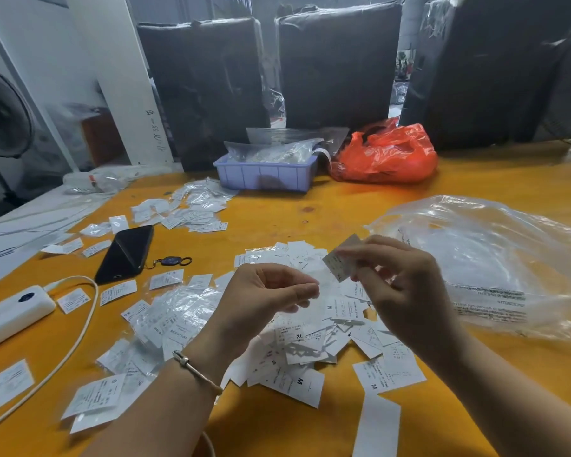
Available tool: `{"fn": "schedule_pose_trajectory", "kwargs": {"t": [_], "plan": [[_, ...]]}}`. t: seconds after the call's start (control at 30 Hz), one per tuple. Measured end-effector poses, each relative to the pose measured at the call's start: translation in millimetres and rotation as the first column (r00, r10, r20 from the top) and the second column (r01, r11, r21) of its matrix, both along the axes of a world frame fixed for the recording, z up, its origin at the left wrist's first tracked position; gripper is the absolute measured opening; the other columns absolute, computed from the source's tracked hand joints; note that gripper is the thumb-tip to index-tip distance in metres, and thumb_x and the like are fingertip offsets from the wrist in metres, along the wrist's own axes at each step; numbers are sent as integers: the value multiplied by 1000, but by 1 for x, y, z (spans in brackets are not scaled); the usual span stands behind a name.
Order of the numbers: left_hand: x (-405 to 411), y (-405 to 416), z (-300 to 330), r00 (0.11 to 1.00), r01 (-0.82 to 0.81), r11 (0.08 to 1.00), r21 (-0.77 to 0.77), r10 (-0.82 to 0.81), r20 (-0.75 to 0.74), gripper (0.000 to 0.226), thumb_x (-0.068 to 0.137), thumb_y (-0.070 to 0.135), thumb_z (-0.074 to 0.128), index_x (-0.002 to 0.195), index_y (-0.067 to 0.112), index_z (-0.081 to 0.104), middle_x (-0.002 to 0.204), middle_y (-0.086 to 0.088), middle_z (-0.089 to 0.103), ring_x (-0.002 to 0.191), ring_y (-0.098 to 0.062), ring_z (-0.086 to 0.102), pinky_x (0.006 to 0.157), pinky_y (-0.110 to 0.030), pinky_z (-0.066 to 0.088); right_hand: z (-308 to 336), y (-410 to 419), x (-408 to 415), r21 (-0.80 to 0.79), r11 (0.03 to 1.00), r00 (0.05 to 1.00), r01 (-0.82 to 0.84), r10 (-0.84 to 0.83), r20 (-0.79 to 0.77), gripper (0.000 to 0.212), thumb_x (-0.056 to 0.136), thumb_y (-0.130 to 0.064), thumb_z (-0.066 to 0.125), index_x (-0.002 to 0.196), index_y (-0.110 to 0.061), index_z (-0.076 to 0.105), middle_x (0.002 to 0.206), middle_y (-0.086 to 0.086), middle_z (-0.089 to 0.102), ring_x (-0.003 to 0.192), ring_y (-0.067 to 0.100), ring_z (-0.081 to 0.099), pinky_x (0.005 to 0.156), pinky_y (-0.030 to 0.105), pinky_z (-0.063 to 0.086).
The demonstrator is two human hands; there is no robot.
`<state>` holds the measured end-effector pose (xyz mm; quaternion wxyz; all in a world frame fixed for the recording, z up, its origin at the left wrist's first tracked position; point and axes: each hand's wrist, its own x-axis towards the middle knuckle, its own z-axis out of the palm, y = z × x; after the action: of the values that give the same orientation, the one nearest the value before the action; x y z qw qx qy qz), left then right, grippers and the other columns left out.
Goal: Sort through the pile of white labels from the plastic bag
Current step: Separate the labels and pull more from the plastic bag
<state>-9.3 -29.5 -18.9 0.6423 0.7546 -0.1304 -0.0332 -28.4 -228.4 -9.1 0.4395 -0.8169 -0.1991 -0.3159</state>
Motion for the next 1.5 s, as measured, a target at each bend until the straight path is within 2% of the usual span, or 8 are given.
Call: {"fn": "schedule_pose_trajectory", "kwargs": {"t": [0.13,0.4,0.53,0.67,0.77,1.03,1.23,1.5], "plan": [[0,1,1,999,42,997,-71,-41,16,22,71,23,80,87,8,79,87,-11,76,80,-12,66,65,-17,49,-1,5,1,65,972,917,-227,236,-322,25,80,-36,70,89,-14,76,79,-6,72,73,8,65,60,28,52],[-5,1,5,992,107,994,24,-109,63,23,79,32,73,90,12,79,81,-8,76,70,-16,70,62,-19,53,-5,4,3,104,961,912,-256,276,-303,10,82,-14,73,73,-12,75,64,-2,67,60,15,60,55,29,46],[-6,-1,5,990,83,995,48,-88,114,17,83,18,73,87,3,77,77,-11,76,67,-25,73,56,-24,54,-3,1,4,174,966,938,-188,230,-259,18,82,-1,66,80,-15,76,70,-1,71,64,22,63,57,39,50],[-6,-1,5,985,61,996,61,-70,155,16,80,17,75,86,2,77,75,-11,76,66,-27,74,56,-25,56,7,-3,-2,303,947,994,-109,113,5,38,82,6,66,107,-22,71,88,-4,73,78,19,67,69,28,55],[-7,-1,5,983,69,996,62,-78,166,19,77,20,76,87,4,78,75,-9,76,66,-26,74,56,-25,57,12,-3,-8,227,966,983,-122,86,161,50,81,2,72,125,-17,59,88,-1,70,76,14,65,68,23,55],[-7,-1,3,979,68,994,82,-82,188,19,77,20,76,89,5,78,76,-8,77,67,-23,74,56,-23,55,9,2,-12,70,996,976,-60,44,212,41,77,-7,71,114,-21,61,83,-14,65,70,9,62,59,16,51],[-8,-1,5,979,72,996,57,-81,190,19,76,22,76,87,7,78,75,-8,77,66,-24,74,55,-23,56,6,2,-9,35,998,982,-50,42,184,38,77,-7,71,113,-18,65,82,-2,72,66,15,63,57,20,51],[-7,-1,5,981,75,996,50,-82,173,19,76,22,77,86,5,78,75,-9,76,66,-25,74,55,-24,56,11,1,-11,207,965,978,-159,127,163,37,78,-5,73,111,-18,65,81,-5,71,70,15,67,60,26,52]]}}
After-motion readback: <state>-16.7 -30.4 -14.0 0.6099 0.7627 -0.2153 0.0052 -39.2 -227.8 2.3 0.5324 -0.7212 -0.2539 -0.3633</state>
